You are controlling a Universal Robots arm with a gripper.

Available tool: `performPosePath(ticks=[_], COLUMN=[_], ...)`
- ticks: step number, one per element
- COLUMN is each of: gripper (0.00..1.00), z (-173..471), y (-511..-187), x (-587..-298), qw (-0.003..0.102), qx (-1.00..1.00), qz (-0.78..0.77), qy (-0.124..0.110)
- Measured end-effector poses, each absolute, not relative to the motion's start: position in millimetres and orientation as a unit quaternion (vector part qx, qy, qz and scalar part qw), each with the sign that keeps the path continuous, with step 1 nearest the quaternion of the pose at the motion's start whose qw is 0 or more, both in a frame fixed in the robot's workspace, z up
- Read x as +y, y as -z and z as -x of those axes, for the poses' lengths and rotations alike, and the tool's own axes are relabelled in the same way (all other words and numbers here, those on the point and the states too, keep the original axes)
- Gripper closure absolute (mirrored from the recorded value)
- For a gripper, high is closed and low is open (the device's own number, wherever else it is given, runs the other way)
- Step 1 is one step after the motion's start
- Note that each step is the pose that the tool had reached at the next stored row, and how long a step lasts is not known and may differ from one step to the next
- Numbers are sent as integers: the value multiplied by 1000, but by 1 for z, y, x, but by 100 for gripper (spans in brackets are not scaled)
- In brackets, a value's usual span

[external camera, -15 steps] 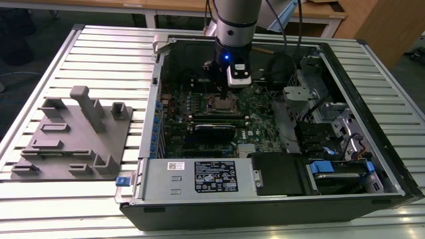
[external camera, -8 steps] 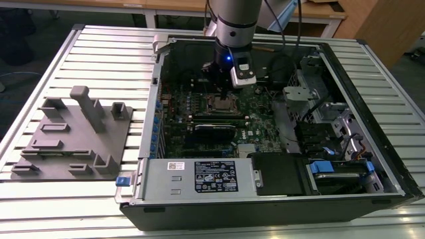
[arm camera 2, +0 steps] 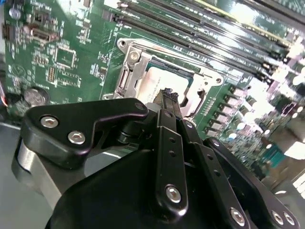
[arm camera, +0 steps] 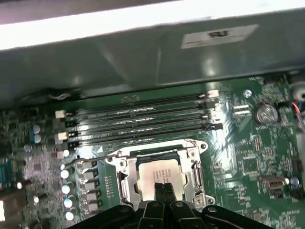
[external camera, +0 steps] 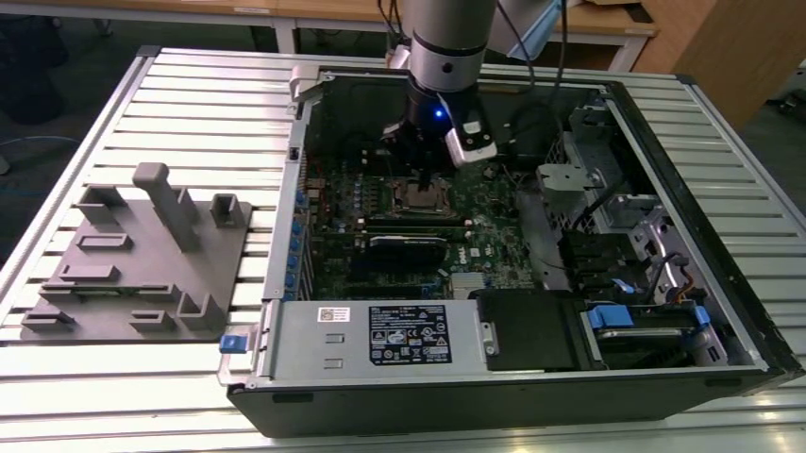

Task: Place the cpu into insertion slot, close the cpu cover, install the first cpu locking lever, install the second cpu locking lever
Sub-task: 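Close the cpu cover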

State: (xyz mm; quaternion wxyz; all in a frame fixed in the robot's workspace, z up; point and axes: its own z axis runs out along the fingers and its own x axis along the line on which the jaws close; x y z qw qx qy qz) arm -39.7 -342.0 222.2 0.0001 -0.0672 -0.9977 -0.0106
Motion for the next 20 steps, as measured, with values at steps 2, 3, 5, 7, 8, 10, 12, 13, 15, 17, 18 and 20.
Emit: performPosePath(ticks=[2,3,5,7,8,10,12,13,15,17,18,20], gripper=[89,89,89,89,89,89,89,89,89,89,89,89], z=[40,40,40,40,40,41,42,43,47,50,52,55], y=[-222,-222,-221,-221,-221,-220,-219,-219,-218,-217,-216,-215], x=[-342,-342,-342,-342,-342,-342,-342,-342,-342,-342,-342,-342], qw=[0,0,0,0,0,0,0,0,0,0,0,0], qx=[-999,-999,-999,-999,-999,-999,-999,-999,-999,-999,-999,-999], qz=[51,44,42,42,42,42,42,42,42,42,42,42], qy=[10,10,10,11,11,11,10,10,11,11,11,11])
